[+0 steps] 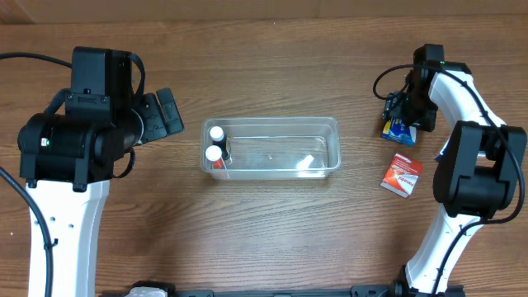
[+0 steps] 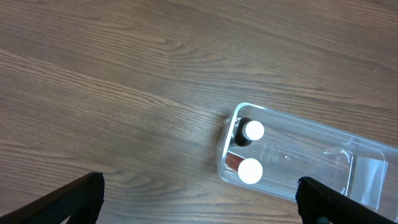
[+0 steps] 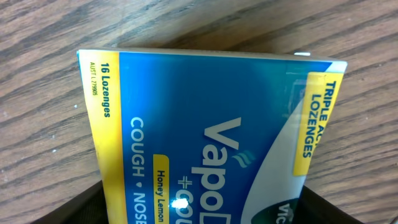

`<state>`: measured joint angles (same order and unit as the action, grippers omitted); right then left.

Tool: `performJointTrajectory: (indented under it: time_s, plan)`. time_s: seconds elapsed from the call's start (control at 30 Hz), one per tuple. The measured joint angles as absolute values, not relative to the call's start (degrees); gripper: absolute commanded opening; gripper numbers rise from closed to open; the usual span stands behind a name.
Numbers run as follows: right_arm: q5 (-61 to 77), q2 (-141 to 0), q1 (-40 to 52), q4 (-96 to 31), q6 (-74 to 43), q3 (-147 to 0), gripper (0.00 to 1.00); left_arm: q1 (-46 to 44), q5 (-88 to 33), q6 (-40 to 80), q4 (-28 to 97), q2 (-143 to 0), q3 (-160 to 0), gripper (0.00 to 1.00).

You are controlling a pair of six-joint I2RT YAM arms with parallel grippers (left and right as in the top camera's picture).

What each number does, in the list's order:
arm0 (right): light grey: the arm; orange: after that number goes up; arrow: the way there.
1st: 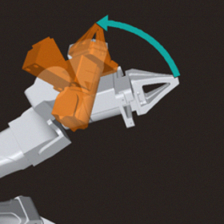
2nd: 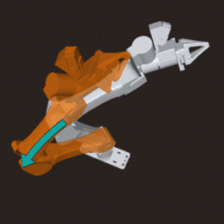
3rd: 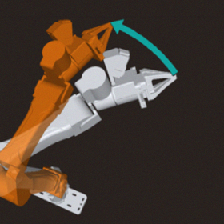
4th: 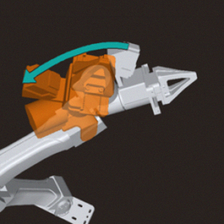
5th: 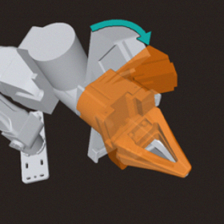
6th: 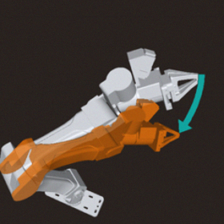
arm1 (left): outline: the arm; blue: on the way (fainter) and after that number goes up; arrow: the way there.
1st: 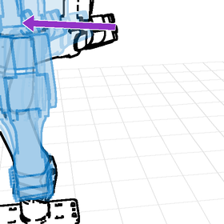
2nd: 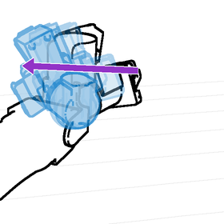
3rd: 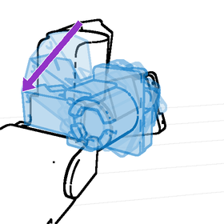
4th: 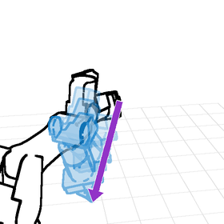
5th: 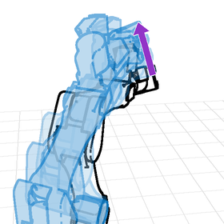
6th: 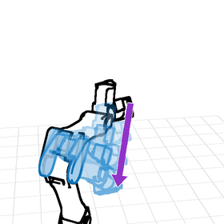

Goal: Pack container
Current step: 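Lower the blue box upright into the container's right side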

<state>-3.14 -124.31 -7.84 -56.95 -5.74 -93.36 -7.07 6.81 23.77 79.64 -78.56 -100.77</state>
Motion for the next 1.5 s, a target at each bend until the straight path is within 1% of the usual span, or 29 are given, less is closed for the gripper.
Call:
performJointTrajectory:
  time_s: [0.03,0.2,0.27,0.33,0.37,0.43,0.5,0.53,0.6,0.73,0.87,0.97,1.2,1.33,1.4,1.47,1.5]
  plan:
    - [-3.14,-124.31,-7.84,-57.01,-5.63,-93.36,0.63,-7.07,6.81,23.77,79.75,-78.56,-100.77,1.0]
    - [-3.14,-124.25,-7.77,-61.12,-5.82,-94.41,0.62,-7.07,6.81,23.77,79.79,-78.56,-100.77,1.0]
    - [-2.9,-122.54,-7.4,-62.98,-5.96,-94.63,0.63,-7.07,6.81,23.77,79.75,-78.56,-100.77,1.0]
    - [-2.74,-116.95,-5.74,-64.99,-5.96,-94.67,0.63,-7.07,6.79,23.77,79.79,-78.56,-100.77,1.0]
    - [-2.52,-110.15,-3.25,-66.28,-5.96,-95.24,0.63,-7.07,6.79,23.77,79.77,-78.56,-100.77,1.0]
    - [-2.35,-103.13,0.67,-69.76,-5.98,-95.9,0.63,-7.07,6.81,23.77,79.77,-78.56,-100.77,1.0]
    - [-1.52,-93.43,9.85,-72.86,-6.31,-96.6,0.63,-7.07,6.81,23.77,79.77,-78.56,-100.77,1.0]
    - [-1.48,-91.22,13.5,-73.69,-7.38,-96.88,0.63,-7.07,6.81,23.77,79.75,-78.56,-100.77,1.0]
    - [-1.19,-90.08,20.97,-75.44,-10.74,-96.97,0.63,-7.07,6.81,23.77,79.83,-78.56,-100.77,1.0]
    - [-0.82,-90.65,28.08,-72.99,-16.14,-92.03,0.64,-7.07,6.83,23.77,80.36,-78.56,-100.77,1.0]
    - [-0.84,-90.85,28.64,-62.78,-18.83,-79.77,0.64,-7.07,6.92,23.75,80.58,-78.56,-100.77,1.0]
    - [-0.82,-91.13,28.64,-56.31,-19.49,-73.71,0.64,-7.07,6.92,23.62,80.62,-78.56,-100.77,1.0]
    - [-0.84,-91.24,28.64,-52.64,-19.51,-72.62,0.64,-7.07,6.9,23.62,80.97,-78.56,-100.77,1.0]
    - [-0.89,-94.72,28.64,-52.42,-19.49,-72.62,0.65,-7.07,6.9,23.62,81.06,-78.56,-100.77,1.0]
    - [-0.86,-97.89,28.64,-52.49,-19.51,-72.62,0.68,-7.07,6.92,23.62,81.08,-78.56,-100.77,1.0]
    - [-0.91,-99.74,28.62,-52.38,-19.51,-72.62,0.77,-7.07,6.9,23.62,81.06,-78.56,-100.77,1.0]
    - [-0.89,-99.88,28.64,-52.34,-19.55,-72.62,0.85,-7.07,6.9,23.62,81.08,-78.56,-100.77,1.0]
